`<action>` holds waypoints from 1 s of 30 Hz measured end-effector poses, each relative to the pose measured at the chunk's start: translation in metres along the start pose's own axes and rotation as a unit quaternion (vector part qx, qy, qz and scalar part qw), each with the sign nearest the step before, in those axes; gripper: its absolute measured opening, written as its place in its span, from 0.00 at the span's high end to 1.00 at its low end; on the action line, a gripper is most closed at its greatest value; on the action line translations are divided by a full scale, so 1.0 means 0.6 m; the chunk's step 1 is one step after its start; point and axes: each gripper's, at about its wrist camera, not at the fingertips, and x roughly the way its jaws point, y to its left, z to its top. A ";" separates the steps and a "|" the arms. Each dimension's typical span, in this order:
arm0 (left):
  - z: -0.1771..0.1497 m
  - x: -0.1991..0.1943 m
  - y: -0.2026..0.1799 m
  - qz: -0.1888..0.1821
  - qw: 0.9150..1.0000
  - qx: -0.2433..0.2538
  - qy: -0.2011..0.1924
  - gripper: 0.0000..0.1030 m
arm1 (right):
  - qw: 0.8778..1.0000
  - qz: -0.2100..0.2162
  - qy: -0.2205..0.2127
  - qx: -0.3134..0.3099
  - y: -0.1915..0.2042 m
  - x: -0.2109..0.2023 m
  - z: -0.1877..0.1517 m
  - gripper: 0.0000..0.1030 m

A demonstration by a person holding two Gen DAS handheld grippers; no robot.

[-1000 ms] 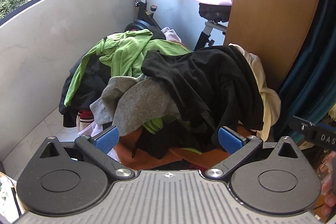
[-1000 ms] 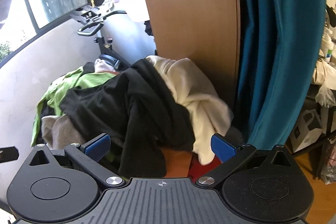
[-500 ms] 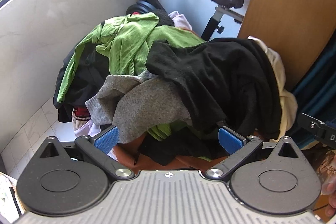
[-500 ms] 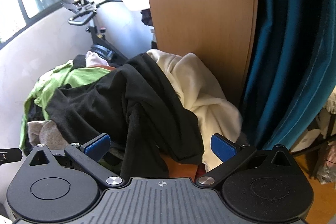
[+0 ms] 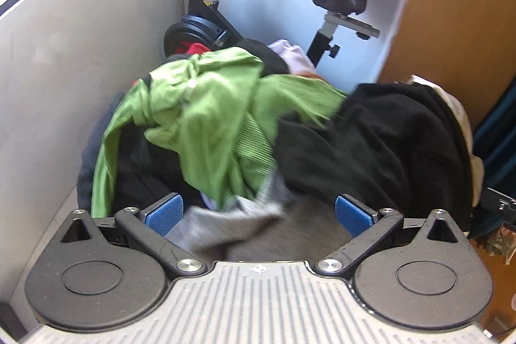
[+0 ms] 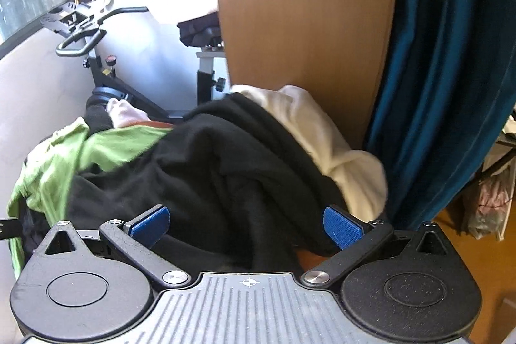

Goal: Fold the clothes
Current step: 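Move both open grippers down into the clothes heap toward the black fleece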

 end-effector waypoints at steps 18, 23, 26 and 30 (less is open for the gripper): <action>0.072 0.147 0.111 -0.077 0.995 0.067 0.014 0.00 | 0.990 -0.109 0.033 0.087 0.016 0.052 -0.022 0.01; 0.076 0.209 0.110 -0.098 0.994 0.034 0.032 0.00 | 0.990 -0.113 0.039 0.071 0.003 0.092 -0.023 0.01; 0.076 0.239 0.108 -0.094 0.995 0.018 0.039 0.00 | 0.993 -0.102 0.039 0.045 0.007 0.131 -0.012 0.01; 0.082 0.266 0.105 -0.074 0.997 0.014 0.025 0.00 | 0.996 -0.086 0.028 0.001 0.023 0.192 0.006 0.01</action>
